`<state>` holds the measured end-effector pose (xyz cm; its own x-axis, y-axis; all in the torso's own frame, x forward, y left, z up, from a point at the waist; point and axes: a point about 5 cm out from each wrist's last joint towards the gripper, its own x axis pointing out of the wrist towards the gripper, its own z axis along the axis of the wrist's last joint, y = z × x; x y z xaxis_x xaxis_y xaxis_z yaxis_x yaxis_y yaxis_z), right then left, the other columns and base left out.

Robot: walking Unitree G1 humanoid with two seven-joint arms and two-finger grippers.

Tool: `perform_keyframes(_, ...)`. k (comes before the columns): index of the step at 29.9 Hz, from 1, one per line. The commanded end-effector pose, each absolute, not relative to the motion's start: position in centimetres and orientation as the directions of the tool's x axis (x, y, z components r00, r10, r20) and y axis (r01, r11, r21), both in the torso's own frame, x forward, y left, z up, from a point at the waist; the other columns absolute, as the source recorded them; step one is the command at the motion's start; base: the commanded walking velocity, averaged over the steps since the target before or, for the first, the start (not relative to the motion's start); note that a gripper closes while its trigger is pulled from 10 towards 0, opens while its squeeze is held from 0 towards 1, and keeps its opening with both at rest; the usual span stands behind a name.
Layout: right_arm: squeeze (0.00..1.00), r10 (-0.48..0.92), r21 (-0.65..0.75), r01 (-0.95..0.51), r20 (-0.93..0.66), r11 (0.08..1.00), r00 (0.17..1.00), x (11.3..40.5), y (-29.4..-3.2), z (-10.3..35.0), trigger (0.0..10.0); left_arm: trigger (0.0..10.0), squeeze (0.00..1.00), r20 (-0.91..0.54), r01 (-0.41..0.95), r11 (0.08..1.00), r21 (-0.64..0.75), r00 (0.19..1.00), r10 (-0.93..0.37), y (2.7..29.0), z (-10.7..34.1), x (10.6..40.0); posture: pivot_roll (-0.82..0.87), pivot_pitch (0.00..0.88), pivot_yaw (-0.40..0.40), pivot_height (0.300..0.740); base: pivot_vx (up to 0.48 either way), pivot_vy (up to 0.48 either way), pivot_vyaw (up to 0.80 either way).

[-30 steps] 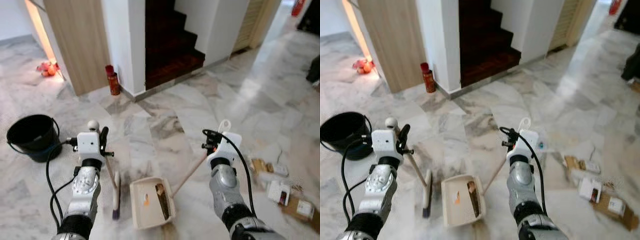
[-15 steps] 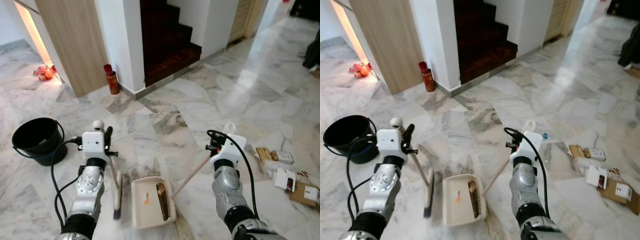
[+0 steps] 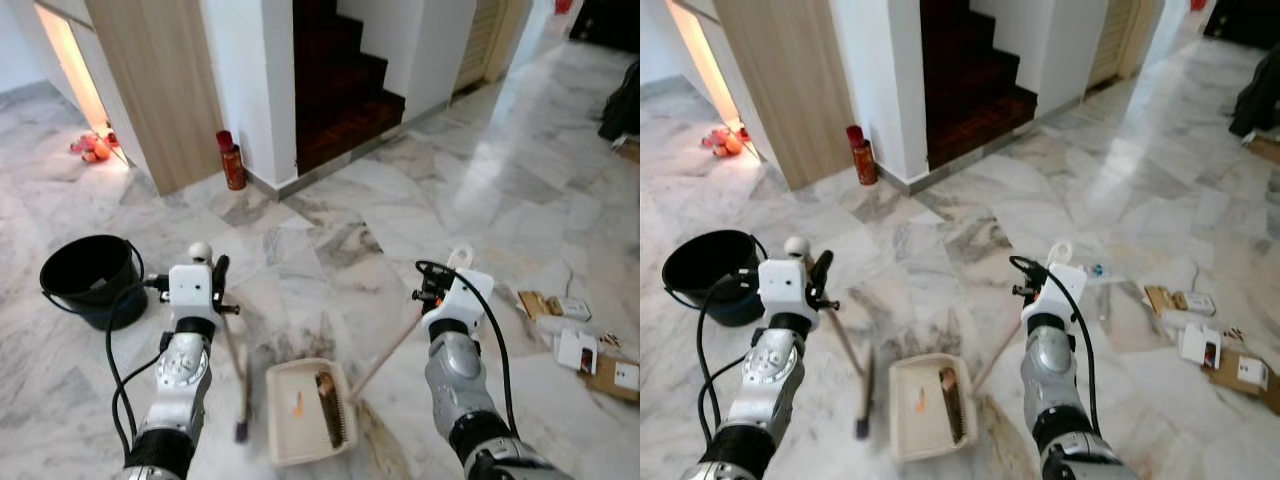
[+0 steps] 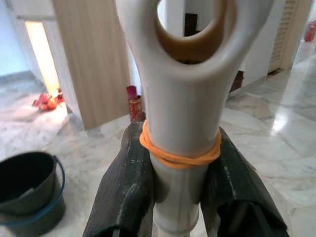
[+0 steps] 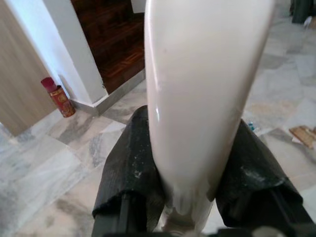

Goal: Sweep floor

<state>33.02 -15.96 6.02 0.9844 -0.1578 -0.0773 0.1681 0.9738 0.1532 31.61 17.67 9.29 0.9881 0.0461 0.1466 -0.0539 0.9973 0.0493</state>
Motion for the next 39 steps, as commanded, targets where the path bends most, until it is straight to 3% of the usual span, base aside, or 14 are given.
perform_keyframes(1, 0.00, -0.151, 0.171, 0.153, -0.024, 0.973, 0.988, 33.67, -15.60, 7.29, 10.0, 10.0, 0.00, 0.196, -0.063, 0.995, 0.074, 0.979, 0.047, 18.12, 10.61, 31.99, 0.09, 0.000, 0.007, 0.740, 0.000, 0.296, 0.00)
perform_keyframes(25, 0.00, -0.153, 0.177, 0.155, -0.028, 0.972, 0.988, 33.59, -15.44, 7.17, 10.0, 10.0, 0.00, 0.195, -0.063, 0.995, 0.078, 0.980, 0.047, 18.27, 10.67, 32.01, 0.09, 0.000, 0.012, 0.740, 0.000, 0.292, 0.00)
perform_keyframes(34, 0.00, -0.156, 0.166, 0.157, -0.019, 0.974, 0.988, 33.52, -15.44, 7.20, 10.0, 10.0, 0.00, 0.190, -0.056, 0.994, 0.096, 0.981, 0.037, 18.18, 10.63, 32.08, 0.09, 0.000, 0.017, 0.740, 0.000, 0.000, 0.00)
perform_keyframes(39, 0.00, -0.155, 0.165, 0.154, -0.008, 0.974, 0.988, 33.49, -15.48, 7.30, 10.0, 10.0, 0.00, 0.186, -0.048, 0.994, 0.096, 0.982, 0.029, 18.07, 10.57, 32.09, 0.09, 0.000, 0.016, 0.740, 0.000, 0.000, 0.72)
